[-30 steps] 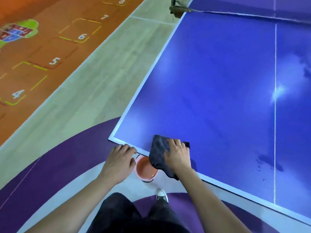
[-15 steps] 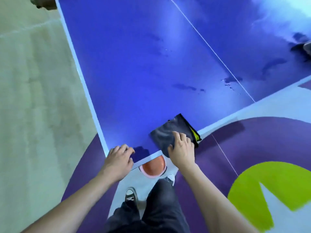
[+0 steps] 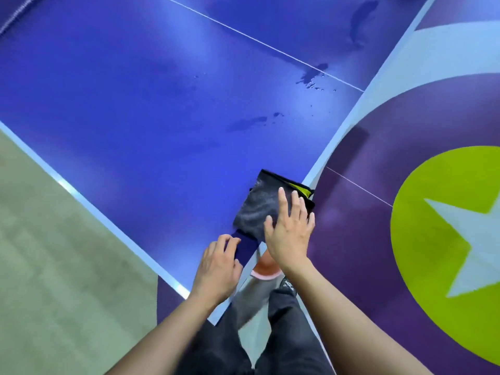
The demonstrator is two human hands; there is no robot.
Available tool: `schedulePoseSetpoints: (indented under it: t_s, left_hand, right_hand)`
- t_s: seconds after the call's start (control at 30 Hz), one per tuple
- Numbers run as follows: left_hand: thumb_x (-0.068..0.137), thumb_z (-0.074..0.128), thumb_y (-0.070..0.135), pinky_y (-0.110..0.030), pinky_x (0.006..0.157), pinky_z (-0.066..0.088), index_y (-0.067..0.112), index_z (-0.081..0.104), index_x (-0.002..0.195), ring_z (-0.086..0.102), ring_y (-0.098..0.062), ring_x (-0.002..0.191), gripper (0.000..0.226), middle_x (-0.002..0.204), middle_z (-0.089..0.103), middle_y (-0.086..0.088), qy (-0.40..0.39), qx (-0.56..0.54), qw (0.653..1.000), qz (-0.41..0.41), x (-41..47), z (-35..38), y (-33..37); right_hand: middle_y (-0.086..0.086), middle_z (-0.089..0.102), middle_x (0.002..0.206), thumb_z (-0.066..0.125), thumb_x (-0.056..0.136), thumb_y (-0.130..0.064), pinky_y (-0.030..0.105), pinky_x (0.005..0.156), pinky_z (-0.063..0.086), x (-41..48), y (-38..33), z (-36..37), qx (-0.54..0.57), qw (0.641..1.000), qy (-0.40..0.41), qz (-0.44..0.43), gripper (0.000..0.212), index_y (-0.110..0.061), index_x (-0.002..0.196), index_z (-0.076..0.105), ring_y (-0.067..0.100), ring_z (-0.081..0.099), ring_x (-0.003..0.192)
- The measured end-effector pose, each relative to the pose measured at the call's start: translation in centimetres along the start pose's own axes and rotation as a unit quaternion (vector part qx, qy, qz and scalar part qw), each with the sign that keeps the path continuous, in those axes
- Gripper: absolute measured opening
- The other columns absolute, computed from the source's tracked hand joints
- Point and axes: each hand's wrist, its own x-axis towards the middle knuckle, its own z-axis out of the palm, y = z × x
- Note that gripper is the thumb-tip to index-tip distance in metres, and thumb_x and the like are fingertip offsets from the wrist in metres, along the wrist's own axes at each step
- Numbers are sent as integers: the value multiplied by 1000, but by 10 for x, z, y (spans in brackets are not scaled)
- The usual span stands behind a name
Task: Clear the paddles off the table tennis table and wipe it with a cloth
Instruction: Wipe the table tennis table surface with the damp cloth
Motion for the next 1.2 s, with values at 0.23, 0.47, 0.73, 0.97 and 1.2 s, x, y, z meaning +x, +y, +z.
schedulePoseSetpoints:
  t_s: [0.23,0.47,0.73,0.97,1.2]
  left_hand:
    - [87,58,16,-40,95,45,14,55,134,53,-30,107,47,135,51,-4,24,20,997,74,41,-9,-51]
    - [75,72,5,-49,96,48,6,62,128,58,-38,114,54,133,57,-17,123,26,971,205,112,-30,-122]
    - [75,71,6,-49,100,44,6,61,129,56,-40,119,55,135,57,-19,123,61,949,283,148,-55,-164]
    - [79,70,7,-50,105,42,6,59,133,52,-39,127,55,141,53,-18,108,58,938,323,184,-54,-136]
    - [86,61,6,-49,111,39,7,56,138,50,-37,133,53,148,49,-16,120,8,926,359,246,-53,-86]
  right_hand:
    - [9,-16,170,19,86,-88,64,122,-6,25,-37,51,-24,993,12,114,100,-31,162,-11,33,-19,156]
    - [10,5,172,32,94,-60,60,124,8,33,-43,87,-53,979,128,147,75,-32,163,18,34,0,158]
    - [10,14,170,43,98,-59,58,124,14,-21,-98,118,-53,988,140,35,71,-29,161,29,30,8,158]
    - [6,9,172,39,98,-66,63,123,12,-21,-93,122,-88,974,157,138,72,-38,162,20,24,7,159]
    - [8,8,171,26,98,-67,62,124,7,40,-76,110,-79,958,190,199,72,-35,163,17,26,6,159]
